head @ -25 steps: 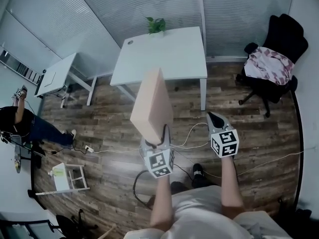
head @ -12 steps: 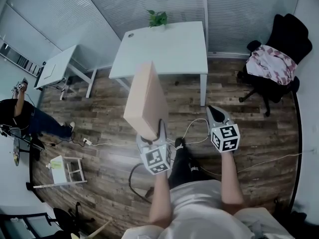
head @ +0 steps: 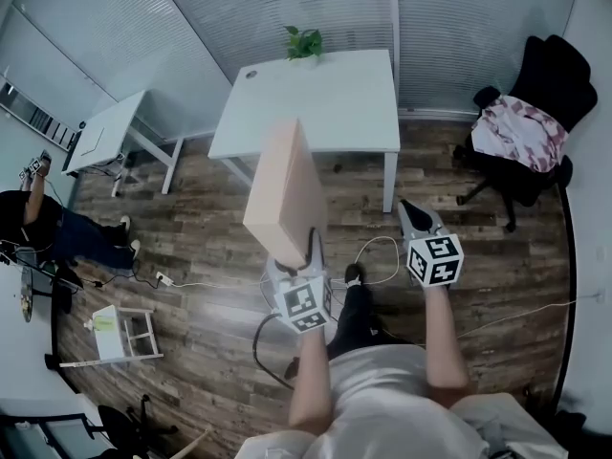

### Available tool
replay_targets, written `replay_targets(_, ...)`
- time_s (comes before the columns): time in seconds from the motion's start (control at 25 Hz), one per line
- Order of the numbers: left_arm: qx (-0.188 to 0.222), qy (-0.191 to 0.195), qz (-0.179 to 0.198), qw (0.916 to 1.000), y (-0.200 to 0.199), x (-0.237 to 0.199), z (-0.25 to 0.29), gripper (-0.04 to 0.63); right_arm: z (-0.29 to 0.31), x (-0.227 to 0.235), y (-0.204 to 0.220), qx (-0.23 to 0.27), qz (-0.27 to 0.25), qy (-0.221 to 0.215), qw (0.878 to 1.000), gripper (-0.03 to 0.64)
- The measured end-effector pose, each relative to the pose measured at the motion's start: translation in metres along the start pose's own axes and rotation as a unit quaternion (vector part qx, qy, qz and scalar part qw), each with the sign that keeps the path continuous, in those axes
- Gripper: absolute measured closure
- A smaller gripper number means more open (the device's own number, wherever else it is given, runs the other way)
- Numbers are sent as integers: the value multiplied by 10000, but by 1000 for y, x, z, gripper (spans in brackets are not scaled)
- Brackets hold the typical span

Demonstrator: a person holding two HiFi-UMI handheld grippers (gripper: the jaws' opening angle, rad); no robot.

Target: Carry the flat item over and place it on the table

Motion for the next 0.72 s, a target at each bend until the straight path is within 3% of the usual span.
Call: replay_targets(0.72, -222, 144, 22, 9996, -7, -7, 109, 314, 98, 32, -33, -10, 7, 44, 10000, 615)
Point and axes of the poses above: the fingertips, and each gripper's own axes: z forward along the fingers, x to its right, y out of its underside, the point moved 3 cm from there along -z, backward along the fingers, and after that the axes turned 9 degrees about -y, right-handed, at the moved point
